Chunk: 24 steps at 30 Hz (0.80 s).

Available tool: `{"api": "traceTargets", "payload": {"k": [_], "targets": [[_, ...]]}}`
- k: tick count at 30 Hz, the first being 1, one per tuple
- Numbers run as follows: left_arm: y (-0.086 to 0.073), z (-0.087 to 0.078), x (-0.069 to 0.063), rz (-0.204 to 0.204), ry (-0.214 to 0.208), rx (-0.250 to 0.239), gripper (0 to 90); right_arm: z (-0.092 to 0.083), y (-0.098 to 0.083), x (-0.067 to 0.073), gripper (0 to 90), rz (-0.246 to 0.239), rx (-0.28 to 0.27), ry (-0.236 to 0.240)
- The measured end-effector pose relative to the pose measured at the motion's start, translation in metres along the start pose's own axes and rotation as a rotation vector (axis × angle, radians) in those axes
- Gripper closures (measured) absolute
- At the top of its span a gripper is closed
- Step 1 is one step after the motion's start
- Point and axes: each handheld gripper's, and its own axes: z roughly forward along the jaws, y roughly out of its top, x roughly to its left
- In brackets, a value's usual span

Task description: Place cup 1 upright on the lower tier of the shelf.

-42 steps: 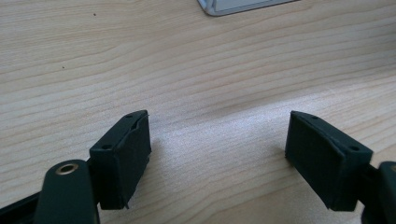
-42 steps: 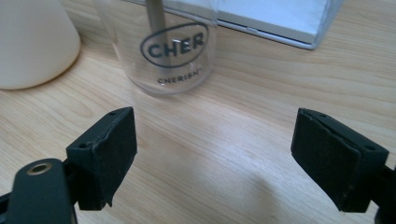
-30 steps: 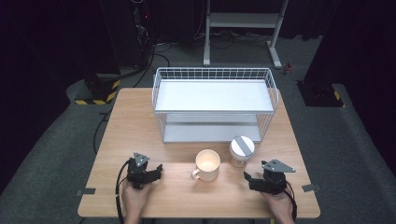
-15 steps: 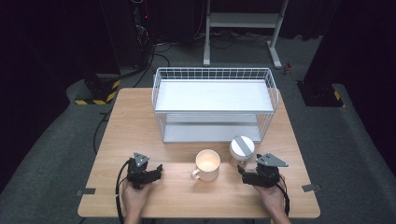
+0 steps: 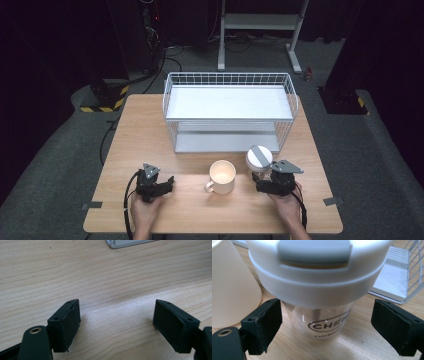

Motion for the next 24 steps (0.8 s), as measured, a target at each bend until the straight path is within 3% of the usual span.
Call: {"api": "traceTargets", "payload": {"k": [24], "targets": [[0.0,0.0,0.0,0.002,0.002,0.0,22.1,0.017,0.008,0.005,11.0,0.023,-0.012,-0.002]]}}
